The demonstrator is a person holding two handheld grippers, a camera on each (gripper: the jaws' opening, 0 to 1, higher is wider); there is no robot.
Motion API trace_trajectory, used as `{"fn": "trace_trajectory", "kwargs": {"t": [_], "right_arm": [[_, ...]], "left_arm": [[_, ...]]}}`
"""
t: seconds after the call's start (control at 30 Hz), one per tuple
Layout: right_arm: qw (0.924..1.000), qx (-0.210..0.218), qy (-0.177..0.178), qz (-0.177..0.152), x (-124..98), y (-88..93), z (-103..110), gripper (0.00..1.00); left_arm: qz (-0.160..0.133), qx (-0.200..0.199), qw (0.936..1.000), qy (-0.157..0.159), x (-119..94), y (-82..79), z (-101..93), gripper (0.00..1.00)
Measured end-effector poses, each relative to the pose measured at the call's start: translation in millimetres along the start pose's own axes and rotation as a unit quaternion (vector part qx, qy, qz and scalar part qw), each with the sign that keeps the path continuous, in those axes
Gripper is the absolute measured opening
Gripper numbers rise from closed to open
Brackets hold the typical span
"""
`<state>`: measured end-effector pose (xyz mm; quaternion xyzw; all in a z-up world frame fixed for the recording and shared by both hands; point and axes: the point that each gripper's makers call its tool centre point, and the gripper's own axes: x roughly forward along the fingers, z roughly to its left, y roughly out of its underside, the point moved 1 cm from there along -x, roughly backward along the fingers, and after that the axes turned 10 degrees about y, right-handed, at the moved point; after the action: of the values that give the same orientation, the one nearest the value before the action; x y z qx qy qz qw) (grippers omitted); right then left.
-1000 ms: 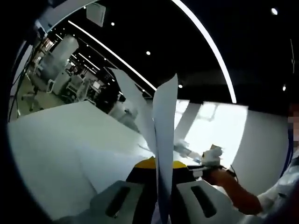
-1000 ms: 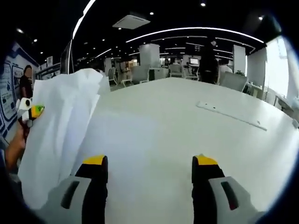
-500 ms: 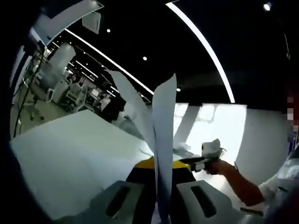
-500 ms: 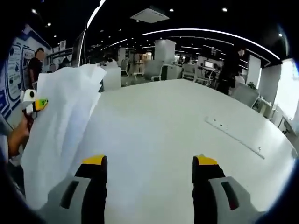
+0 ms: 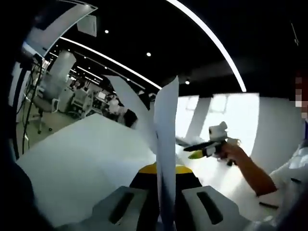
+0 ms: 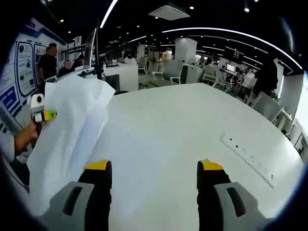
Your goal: Organize the stack of printing papers by aligning and flattening the scattered papers on the table
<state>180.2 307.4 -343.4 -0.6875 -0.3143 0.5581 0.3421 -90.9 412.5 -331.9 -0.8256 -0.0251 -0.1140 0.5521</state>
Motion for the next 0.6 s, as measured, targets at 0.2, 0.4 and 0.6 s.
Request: {"fn": "trace_trajectory", "kwargs": {"t": [0.2,0.4,0.6], "right_arm": [[0.9992,-0.004,-0.039,-0.007,7,-6.9,9,0.68],[0.9984,0.012,-0.055,0.003,5,6.3,13,0.68],[0.9981,0.016,-0.057,0.018,4,18.5,18,0.68]], "left_arm": [[0.007,0.032,0.9988,-0.037,-4,1.3,4.3,0.07],[0.013,0.058,0.9964,-0.060,-9,2.4,5.7,0.07],[0.020,0.058,0.9962,-0.062,-9,3.8,9.2,0.07]]}}
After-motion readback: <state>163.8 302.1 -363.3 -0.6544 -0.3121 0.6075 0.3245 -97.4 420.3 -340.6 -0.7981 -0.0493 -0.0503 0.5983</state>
